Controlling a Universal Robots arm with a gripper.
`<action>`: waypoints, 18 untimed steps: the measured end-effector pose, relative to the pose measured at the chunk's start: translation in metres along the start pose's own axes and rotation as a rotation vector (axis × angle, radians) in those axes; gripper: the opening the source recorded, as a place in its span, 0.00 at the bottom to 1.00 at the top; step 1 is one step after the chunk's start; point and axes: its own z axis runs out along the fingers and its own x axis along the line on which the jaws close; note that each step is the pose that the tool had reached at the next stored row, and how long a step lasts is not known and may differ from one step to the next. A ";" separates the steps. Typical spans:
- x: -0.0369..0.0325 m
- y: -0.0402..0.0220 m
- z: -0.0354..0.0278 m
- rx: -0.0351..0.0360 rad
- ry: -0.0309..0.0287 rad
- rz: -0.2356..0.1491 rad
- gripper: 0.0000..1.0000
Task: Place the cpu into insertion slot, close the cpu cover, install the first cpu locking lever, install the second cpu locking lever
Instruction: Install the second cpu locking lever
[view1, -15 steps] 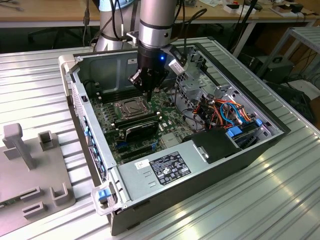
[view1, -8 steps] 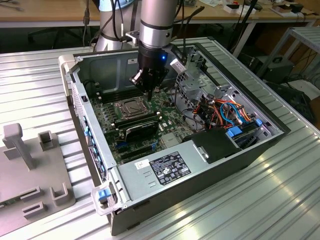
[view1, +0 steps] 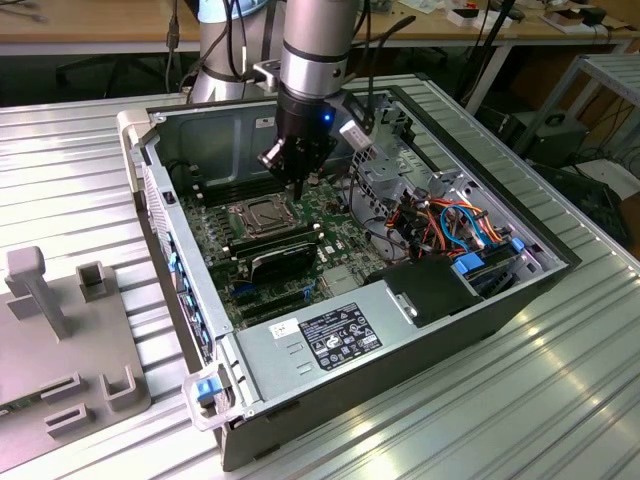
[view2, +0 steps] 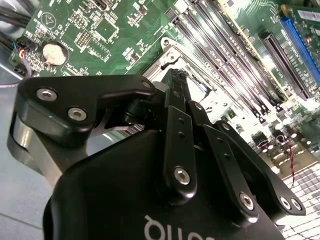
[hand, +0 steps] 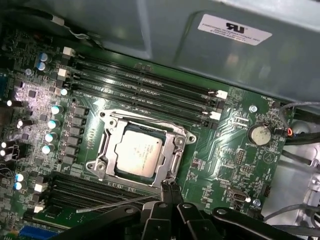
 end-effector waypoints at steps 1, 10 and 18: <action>0.0000 -0.0001 0.0000 -0.0002 0.0014 0.011 0.11; 0.0001 -0.0007 -0.0001 -0.0015 0.0093 0.114 0.11; -0.0084 -0.0028 0.0000 0.0209 0.0246 0.174 0.11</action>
